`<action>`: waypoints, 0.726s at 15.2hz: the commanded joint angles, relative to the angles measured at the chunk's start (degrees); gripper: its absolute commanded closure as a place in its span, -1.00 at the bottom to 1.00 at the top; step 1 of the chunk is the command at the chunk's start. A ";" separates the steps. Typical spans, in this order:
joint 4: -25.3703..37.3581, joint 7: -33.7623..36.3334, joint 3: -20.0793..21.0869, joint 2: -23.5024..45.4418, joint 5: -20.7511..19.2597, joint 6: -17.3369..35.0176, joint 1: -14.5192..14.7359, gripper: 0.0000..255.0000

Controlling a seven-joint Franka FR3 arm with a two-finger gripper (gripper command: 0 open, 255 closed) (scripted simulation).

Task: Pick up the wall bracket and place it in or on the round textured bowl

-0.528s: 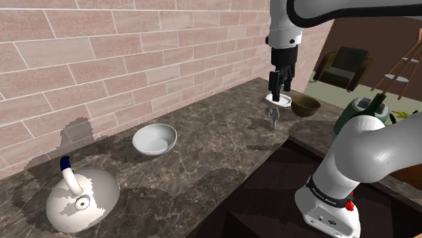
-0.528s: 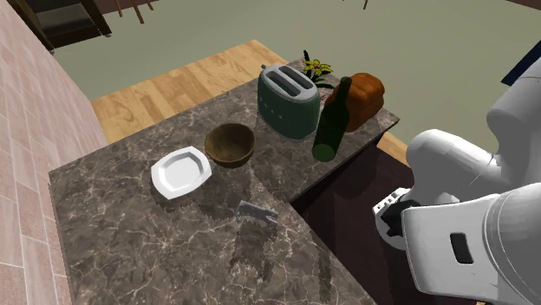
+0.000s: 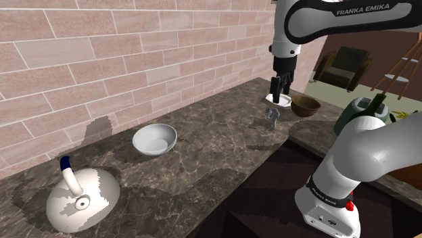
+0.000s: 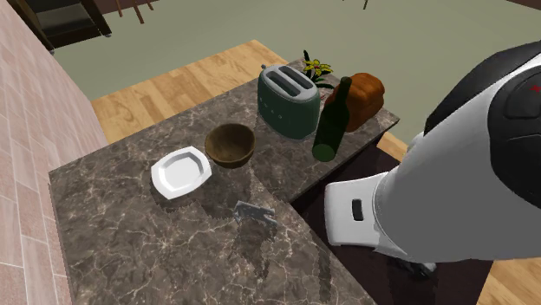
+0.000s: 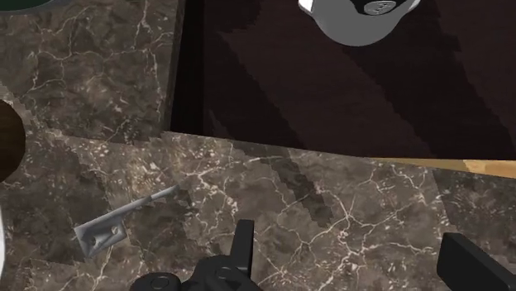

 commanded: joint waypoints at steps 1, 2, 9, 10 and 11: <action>-1.37 -1.80 -2.21 1.19 -1.54 3.62 -0.97 -1.00; -1.83 -2.79 -3.41 1.99 -2.33 5.39 -1.50 -1.00; -2.71 -9.82 -12.09 10.34 -6.37 18.26 -4.50 -1.00; -2.50 -10.88 -13.36 11.90 -6.66 20.13 -4.77 -1.00; -2.21 -11.98 -14.63 13.54 -6.83 21.99 -4.99 -1.00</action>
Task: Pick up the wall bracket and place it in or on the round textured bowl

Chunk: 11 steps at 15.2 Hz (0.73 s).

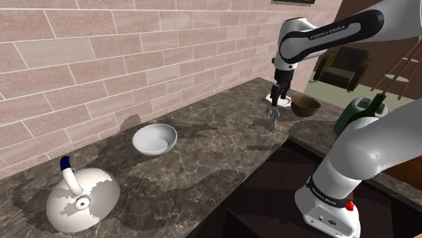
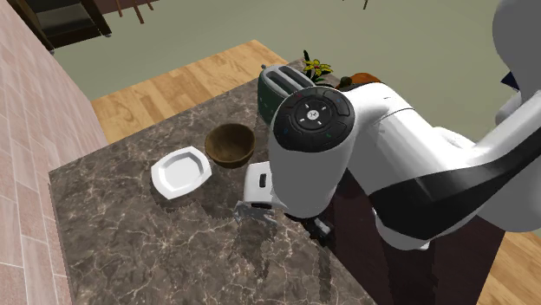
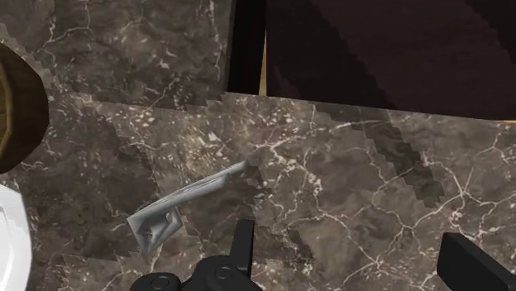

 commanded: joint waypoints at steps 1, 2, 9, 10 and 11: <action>0.42 -2.25 -2.50 2.97 -0.39 3.66 -0.53 -1.00; 0.88 -3.45 -3.76 4.77 -0.32 5.50 -0.66 -1.00; 6.24 -14.17 -12.35 19.44 5.19 17.37 -0.25 -1.00; 7.31 -16.19 -13.43 21.83 6.90 18.82 -0.11 -1.00; 8.46 -18.37 -14.39 24.30 8.88 20.16 -0.03 -1.00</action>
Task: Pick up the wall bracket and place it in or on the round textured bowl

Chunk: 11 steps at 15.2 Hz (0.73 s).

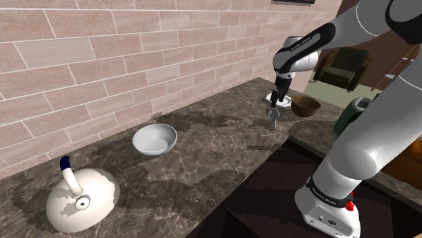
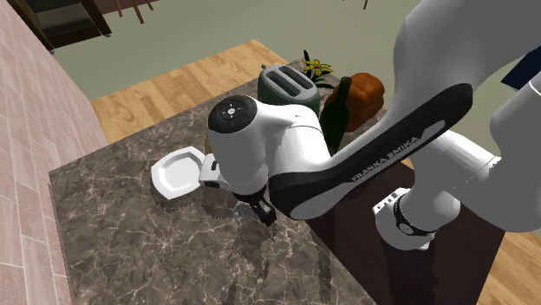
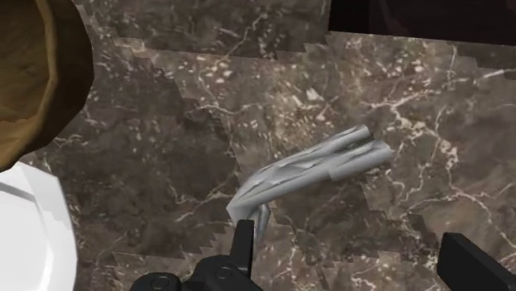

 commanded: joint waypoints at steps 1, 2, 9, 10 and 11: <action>2.58 -5.08 -2.21 5.62 4.40 3.13 0.08 -1.00; 3.91 -7.53 -2.83 8.21 6.90 4.21 -0.08 -1.00; 3.97 -12.50 -2.41 14.71 13.08 9.56 -1.04 -1.00; 3.82 -13.02 -2.25 15.45 13.81 10.28 -1.16 -1.00; 3.74 -13.32 -2.13 15.88 14.23 10.70 -1.24 -1.00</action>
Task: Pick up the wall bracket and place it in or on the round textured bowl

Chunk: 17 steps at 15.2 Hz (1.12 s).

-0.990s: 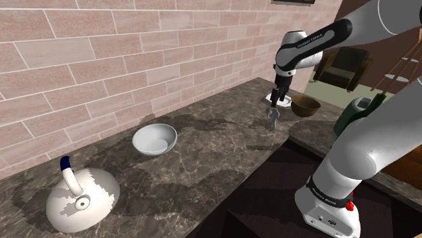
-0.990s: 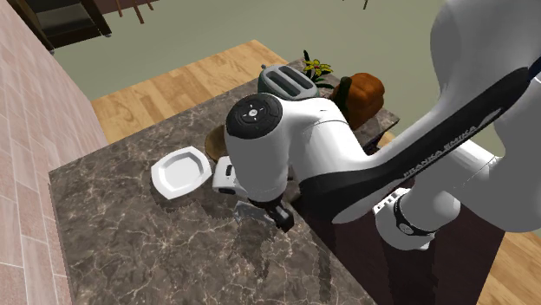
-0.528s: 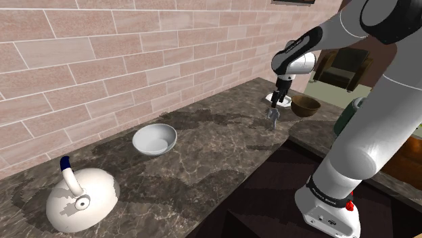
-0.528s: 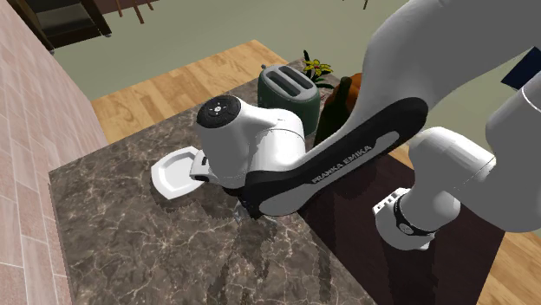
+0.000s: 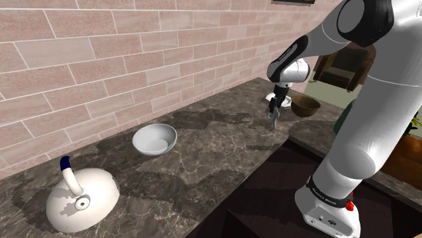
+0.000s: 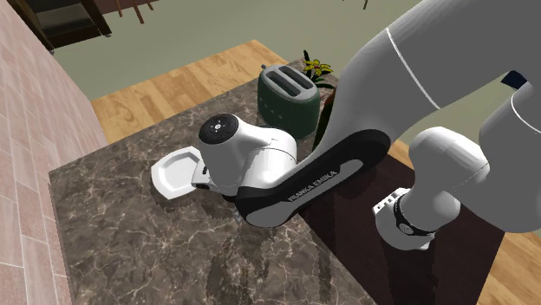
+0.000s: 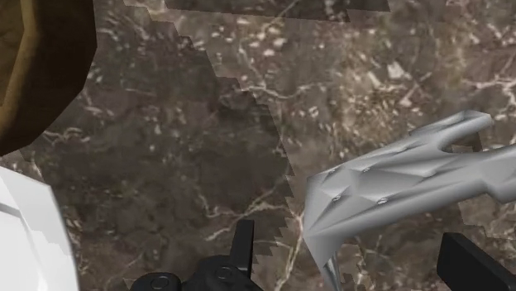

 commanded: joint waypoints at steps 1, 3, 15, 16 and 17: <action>-0.09 -0.42 0.17 0.66 0.65 0.65 -0.10 -1.00; -0.08 -0.42 0.18 0.67 0.66 0.65 -0.10 -1.00; -0.10 -0.41 0.17 0.64 0.64 0.65 -0.10 1.00; -0.10 -0.40 0.17 0.64 0.64 0.64 -0.10 1.00; -0.10 -0.39 0.18 0.64 0.63 0.64 -0.09 1.00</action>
